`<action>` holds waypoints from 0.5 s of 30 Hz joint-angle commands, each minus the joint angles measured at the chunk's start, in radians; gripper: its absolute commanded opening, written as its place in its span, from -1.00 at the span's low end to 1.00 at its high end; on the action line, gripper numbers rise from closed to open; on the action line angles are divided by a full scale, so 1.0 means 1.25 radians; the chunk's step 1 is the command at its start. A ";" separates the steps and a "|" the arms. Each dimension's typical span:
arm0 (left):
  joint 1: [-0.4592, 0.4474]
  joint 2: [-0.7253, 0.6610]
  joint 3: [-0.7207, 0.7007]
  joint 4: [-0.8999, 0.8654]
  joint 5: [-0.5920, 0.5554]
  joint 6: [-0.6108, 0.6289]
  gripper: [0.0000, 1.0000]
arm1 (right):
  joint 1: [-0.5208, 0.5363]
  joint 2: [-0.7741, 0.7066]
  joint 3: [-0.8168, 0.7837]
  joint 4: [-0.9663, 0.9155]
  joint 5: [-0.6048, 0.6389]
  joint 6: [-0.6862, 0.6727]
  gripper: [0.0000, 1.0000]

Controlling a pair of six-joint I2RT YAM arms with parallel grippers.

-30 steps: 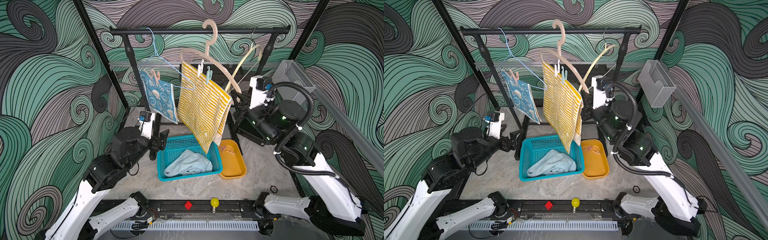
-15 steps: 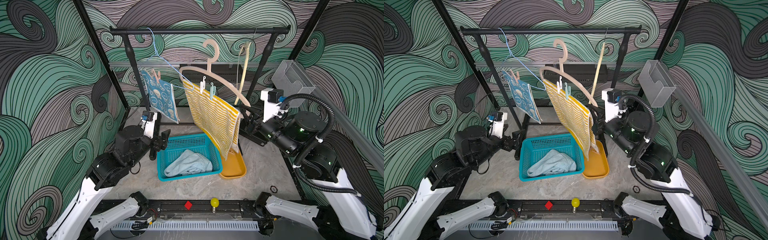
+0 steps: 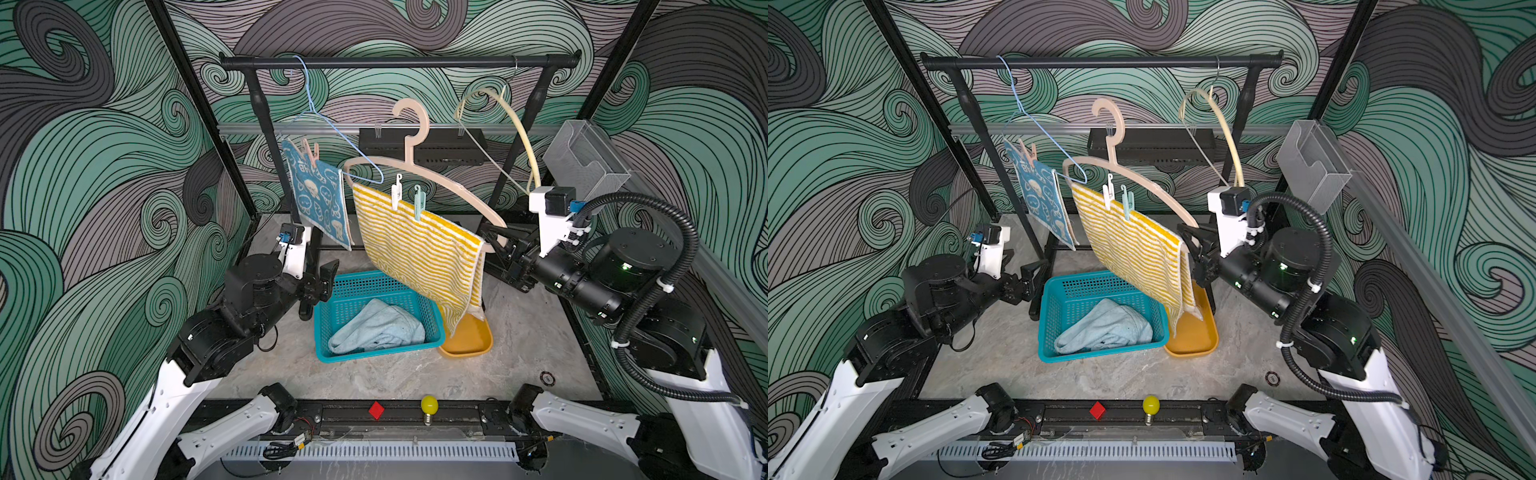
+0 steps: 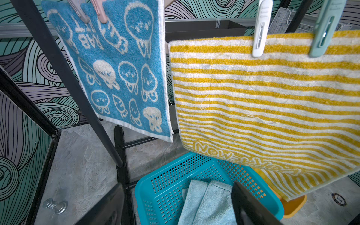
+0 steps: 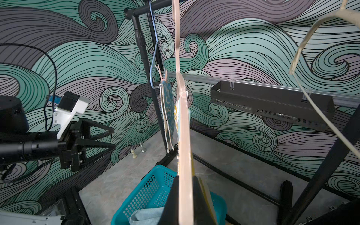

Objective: Remove the clothespins securing towels to the hanger
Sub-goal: Pick up the hanger from the clothesline.

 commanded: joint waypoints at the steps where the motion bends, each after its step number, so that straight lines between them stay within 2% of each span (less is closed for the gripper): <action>1: -0.004 -0.014 -0.001 -0.008 0.004 -0.009 0.68 | -0.004 -0.010 0.038 0.033 -0.064 0.023 -1.00; 15: -0.004 -0.055 -0.005 -0.030 0.002 -0.021 0.68 | -0.005 0.032 0.027 0.059 -0.161 0.063 -1.00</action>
